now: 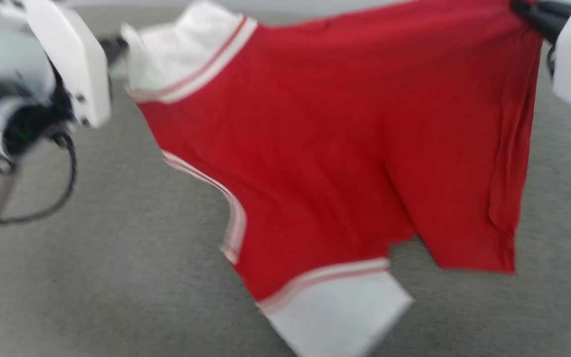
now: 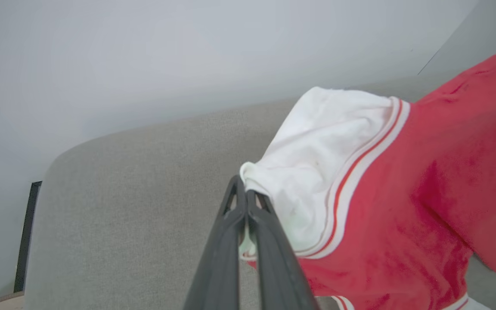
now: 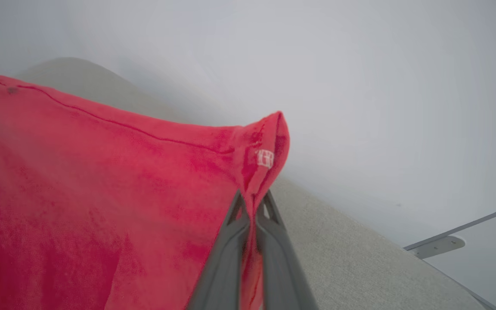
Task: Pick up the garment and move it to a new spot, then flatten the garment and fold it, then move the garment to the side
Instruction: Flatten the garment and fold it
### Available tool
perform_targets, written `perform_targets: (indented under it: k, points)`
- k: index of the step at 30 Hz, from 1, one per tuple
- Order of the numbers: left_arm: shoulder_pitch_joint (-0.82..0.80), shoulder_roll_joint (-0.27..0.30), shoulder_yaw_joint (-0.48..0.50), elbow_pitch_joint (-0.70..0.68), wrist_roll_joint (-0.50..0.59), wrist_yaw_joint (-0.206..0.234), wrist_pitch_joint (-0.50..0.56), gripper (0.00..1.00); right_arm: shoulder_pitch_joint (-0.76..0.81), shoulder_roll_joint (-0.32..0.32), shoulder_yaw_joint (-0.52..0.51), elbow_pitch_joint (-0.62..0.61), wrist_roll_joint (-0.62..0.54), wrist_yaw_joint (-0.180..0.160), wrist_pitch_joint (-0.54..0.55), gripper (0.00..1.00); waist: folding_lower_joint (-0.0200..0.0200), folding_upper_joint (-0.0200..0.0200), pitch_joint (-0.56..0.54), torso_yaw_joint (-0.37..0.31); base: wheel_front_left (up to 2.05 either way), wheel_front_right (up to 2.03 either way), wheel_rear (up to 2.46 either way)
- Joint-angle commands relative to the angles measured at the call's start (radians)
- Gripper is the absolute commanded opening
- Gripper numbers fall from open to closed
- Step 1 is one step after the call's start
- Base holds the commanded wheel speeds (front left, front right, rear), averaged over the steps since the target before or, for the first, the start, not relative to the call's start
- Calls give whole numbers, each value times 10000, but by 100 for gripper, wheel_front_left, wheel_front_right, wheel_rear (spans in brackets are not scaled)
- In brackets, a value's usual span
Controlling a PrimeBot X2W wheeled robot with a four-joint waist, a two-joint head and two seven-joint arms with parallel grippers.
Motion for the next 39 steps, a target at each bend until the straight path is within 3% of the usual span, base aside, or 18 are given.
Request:
perform_targets:
  k: [1, 7, 12, 16, 23, 26, 27, 30, 33, 36, 39]
  points:
    - [-393, 87, 50, 128, 114, -89, 78, 0, -171, -40, -176, -122, -43, -7, -10, 0, 0, 0, -289, -525, 0, 0, 0]
    - [-1822, -150, 106, 966, 495, -569, -149, 0, -360, 72, -769, -275, -280, -7, 152, 0, 0, 0, -352, -930, 0, 0, 0]
    - [-3078, -617, -4, 2161, 1163, -908, -1088, 0, -855, 549, -1342, 354, -1031, -7, -195, 0, 0, 0, -55, -1035, 0, 0, 0]
    - [-4325, -1224, 34, 3412, 1975, -995, -2709, 0, -1718, 1167, -1556, 1446, -2400, -9, -943, 0, 0, 0, 405, -1081, 0, 0, 0]
    - [-6524, -2080, 286, 5575, 3244, -846, -6871, 0, -3614, 2524, -2459, 3887, -5090, -10, -4141, 0, 0, 0, 1062, -1044, 0, 0, 0]
    - [-6793, -2395, 152, 6357, 3550, -1178, -8260, 0, -3979, 2963, -2759, 4859, -6150, -10, -5346, 0, 0, 0, 1137, -954, 0, 0, 0]
    - [-6709, -2522, 51, 6582, 3519, -1389, -8491, 0, -3851, 3214, -2550, 5205, -6300, -9, -5278, 0, 0, 0, 1116, -910, 0, 0, 0]
    - [-6177, -2743, -307, 7369, 3291, -1867, -8439, 0, -3560, 3590, -2215, 5899, -6074, -13, -5180, 0, 0, 0, 1036, -813, 0, 0, 0]
    - [-5796, -2807, -708, 7731, 3229, -2006, -8076, 0, -3143, 3711, -1719, 6165, -5820, -15, -4984, 0, 0, 0, 983, -756, 0, 0, 0]
    - [-4443, -3097, -1630, 7511, 2124, -2070, -6614, 0, -2137, 3670, -1040, 6322, -4811, -15, -4612, 0, 0, 0, 792, -584, 0, 0, 0]
    - [-3384, -2603, -2170, 6710, 943, -2046, -5563, 0, -1291, 3482, -716, 6040, -3868, -15, -4408, 0, 0, 0, 616, -481, 0, 0, 0]
